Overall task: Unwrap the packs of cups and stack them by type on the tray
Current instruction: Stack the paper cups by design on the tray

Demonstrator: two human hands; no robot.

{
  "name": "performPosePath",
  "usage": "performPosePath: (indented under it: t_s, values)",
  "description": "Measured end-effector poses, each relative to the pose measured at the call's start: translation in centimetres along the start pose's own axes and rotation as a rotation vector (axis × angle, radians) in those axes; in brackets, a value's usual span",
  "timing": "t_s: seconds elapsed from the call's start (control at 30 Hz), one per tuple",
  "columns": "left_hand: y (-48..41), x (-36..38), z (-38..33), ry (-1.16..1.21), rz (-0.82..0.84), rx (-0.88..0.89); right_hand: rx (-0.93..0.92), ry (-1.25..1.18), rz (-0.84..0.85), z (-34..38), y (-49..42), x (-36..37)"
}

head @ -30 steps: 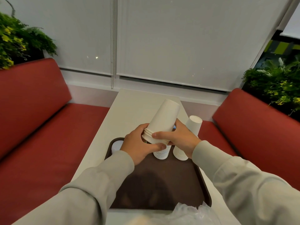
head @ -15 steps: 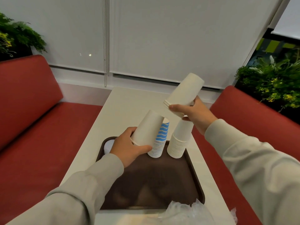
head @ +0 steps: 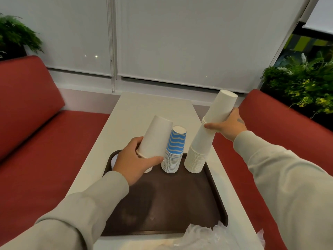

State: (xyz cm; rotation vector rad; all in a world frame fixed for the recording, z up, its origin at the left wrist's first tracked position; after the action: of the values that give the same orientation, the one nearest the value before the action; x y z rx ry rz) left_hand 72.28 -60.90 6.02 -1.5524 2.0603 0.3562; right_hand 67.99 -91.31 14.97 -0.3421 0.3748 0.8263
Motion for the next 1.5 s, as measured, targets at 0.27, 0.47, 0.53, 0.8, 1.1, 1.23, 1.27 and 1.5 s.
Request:
performPosePath:
  t_s: [0.27,0.47,0.53,0.8,1.1,1.23,1.27,1.5]
  values:
    - [-0.4,0.0,0.2,0.027,-0.002,0.000,0.111,0.034,0.014,-4.3,1.0,2.8]
    - [-0.7,0.1,-0.5,0.039,0.003,0.015,0.064,0.037,-0.009,-3.6,1.9,1.7]
    - [-0.5,0.2,-1.2,0.062,0.007,0.023,0.016,0.003,-0.048,-2.1,2.4,1.0]
    - [0.3,0.7,-4.2,0.086,0.028,0.053,-0.147,0.019,0.225,3.4,5.0,1.9]
    - [1.0,1.3,-5.5,0.084,0.048,0.085,-0.087,-0.104,0.416,4.5,8.1,5.8]
    - [0.8,1.3,-5.1,0.078,0.066,0.089,-0.060,-0.148,0.405,4.2,7.4,5.7]
    - [0.6,1.3,-5.0,0.076,0.068,0.086,-0.066,-0.150,0.391,4.2,6.9,5.4]
    - [-0.3,0.9,-3.9,0.075,0.043,0.054,-0.183,-0.077,0.100,4.6,2.7,0.9]
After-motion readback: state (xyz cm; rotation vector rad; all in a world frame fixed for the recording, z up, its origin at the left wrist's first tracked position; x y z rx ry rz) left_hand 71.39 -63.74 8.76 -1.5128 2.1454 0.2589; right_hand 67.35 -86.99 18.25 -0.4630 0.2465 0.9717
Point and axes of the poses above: each hand's wrist, its own y-axis away from the middle knuckle, its own x-axis out of the palm, z = x × y, the point moved 4 cm from there along -y, towards the middle knuckle, and after that the axes turned 9 degrees about -y, right-handed, at the moved point
